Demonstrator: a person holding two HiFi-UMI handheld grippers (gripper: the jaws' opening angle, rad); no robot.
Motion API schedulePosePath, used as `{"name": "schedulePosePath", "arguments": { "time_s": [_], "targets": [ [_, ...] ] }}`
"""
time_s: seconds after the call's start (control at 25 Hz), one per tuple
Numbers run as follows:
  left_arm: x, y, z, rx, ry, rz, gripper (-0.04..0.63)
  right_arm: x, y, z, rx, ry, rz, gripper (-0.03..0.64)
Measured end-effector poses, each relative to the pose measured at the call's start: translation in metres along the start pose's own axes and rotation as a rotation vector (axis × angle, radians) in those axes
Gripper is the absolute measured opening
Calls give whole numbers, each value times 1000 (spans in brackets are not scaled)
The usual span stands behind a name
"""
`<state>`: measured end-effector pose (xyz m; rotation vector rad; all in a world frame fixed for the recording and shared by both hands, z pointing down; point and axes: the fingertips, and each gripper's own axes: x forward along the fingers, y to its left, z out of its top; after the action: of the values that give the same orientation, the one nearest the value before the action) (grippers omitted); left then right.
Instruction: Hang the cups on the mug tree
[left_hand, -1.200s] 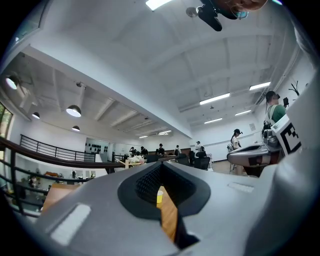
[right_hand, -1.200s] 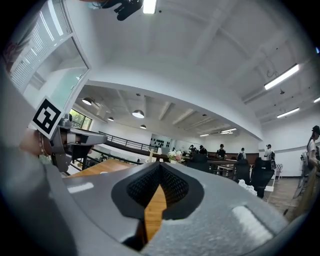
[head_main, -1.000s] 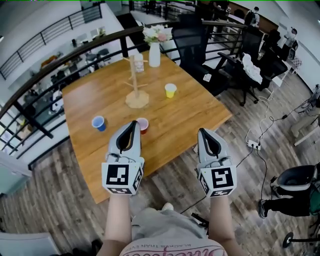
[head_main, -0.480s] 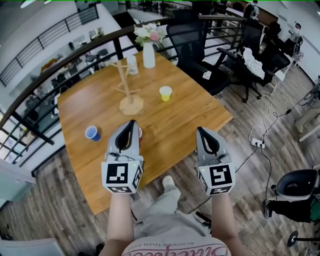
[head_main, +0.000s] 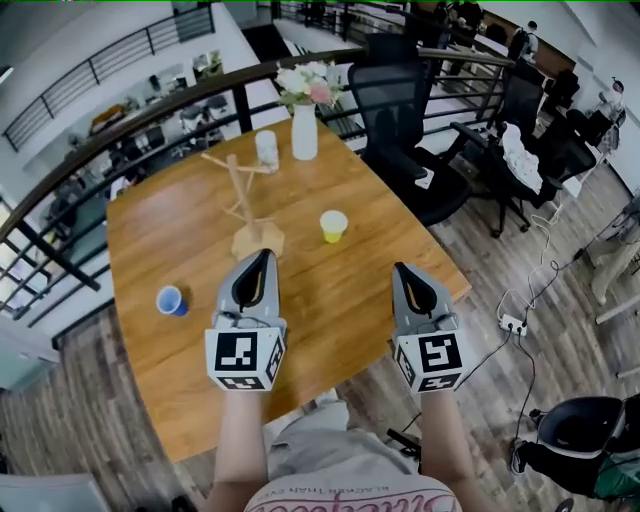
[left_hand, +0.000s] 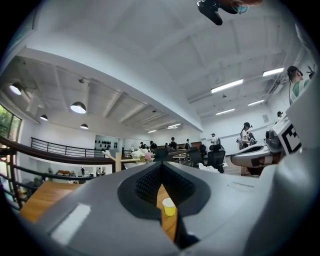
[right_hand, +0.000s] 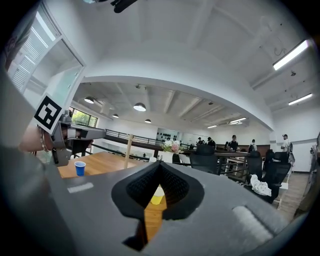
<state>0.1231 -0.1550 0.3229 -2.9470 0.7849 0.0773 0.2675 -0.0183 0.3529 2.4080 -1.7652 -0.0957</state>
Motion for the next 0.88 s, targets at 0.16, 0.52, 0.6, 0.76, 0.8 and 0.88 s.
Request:
{"name": "schedulePosePath", "arguments": {
  "time_s": [0.16,0.52,0.6,0.76,0.8,0.88],
  "targets": [
    [29,18,-9,-21,18,33,14,41,-10,-5,-10,21,33,2],
    [58,48,-28,-51,42,79,14,102,-7,-23,46,80,116,165],
    [58,52,-30,-58,46,93,14,111,-4,-24,49,81,139,237],
    [59,55,-31,-62,47,115,14,126,4,-30,62,100,197,433],
    [59,56,-31,-62,47,118,14,128,5,-32,57,107,205,434],
    [58,57,-33,-63,50,128,14,132,8,-39,47,119,217,433]
  ]
}}
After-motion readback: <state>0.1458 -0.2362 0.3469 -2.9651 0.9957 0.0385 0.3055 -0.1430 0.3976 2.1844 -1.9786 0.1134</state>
